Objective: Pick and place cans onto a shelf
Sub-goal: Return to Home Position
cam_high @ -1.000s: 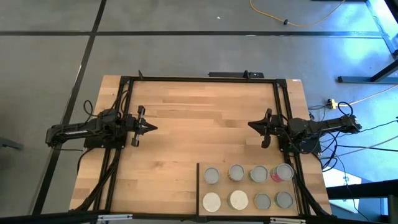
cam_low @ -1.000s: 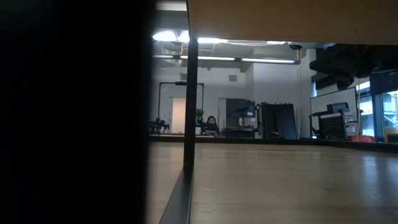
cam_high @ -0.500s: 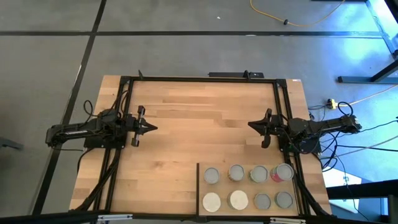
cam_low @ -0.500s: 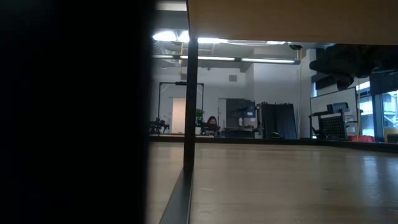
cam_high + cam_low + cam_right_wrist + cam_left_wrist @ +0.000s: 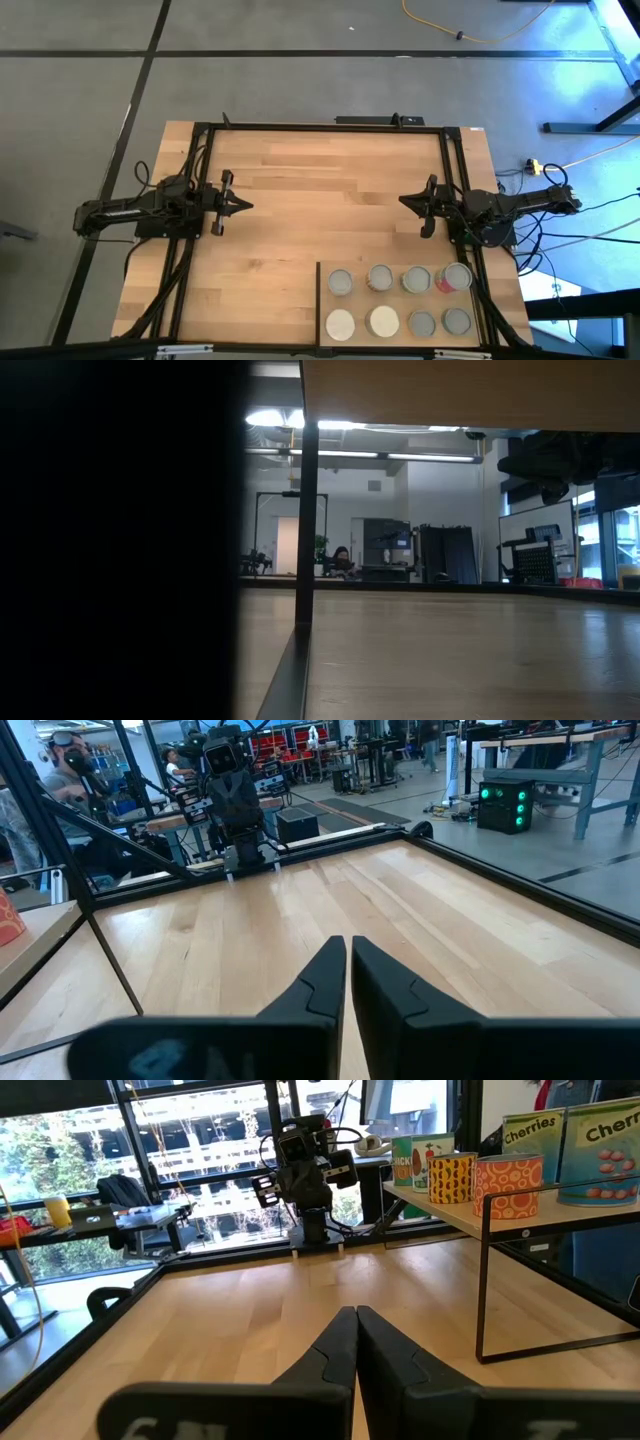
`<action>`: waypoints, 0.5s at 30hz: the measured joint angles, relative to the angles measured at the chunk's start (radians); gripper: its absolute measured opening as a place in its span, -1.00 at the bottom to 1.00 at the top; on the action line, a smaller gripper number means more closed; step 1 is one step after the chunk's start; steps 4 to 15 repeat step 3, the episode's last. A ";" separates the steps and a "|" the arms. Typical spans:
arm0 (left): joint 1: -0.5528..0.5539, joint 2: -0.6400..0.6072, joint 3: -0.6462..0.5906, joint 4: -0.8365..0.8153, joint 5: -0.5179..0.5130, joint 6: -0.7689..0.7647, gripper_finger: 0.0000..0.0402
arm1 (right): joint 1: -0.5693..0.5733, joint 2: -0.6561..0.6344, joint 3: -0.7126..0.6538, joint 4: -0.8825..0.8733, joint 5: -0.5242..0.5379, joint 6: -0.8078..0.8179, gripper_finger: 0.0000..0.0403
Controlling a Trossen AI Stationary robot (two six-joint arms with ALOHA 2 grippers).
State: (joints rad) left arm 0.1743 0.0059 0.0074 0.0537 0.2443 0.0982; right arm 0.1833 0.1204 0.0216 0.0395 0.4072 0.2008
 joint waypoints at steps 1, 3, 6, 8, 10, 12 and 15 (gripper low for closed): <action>0.000 0.000 0.000 0.000 0.000 0.000 -1.00 | 0.000 0.000 0.000 0.000 0.000 0.000 -0.88; 0.000 0.000 0.000 0.000 0.000 0.000 -1.00 | 0.000 0.000 0.000 0.000 0.000 0.000 -0.88; 0.000 0.000 0.000 0.000 0.000 0.000 -1.00 | 0.000 0.000 0.000 0.000 0.000 0.000 -0.88; 0.000 0.000 0.000 0.000 0.000 0.000 -1.00 | 0.000 0.000 0.000 0.000 0.000 0.000 -0.88; 0.000 0.000 0.000 0.000 0.000 0.000 -1.00 | 0.000 0.000 0.000 0.000 0.000 0.000 -0.88; 0.000 0.000 0.000 0.000 0.000 0.000 -1.00 | 0.000 0.000 0.000 0.000 0.000 0.000 -0.88; 0.000 0.000 0.000 0.000 0.000 0.000 -1.00 | 0.000 0.000 0.000 0.000 0.000 0.000 -0.88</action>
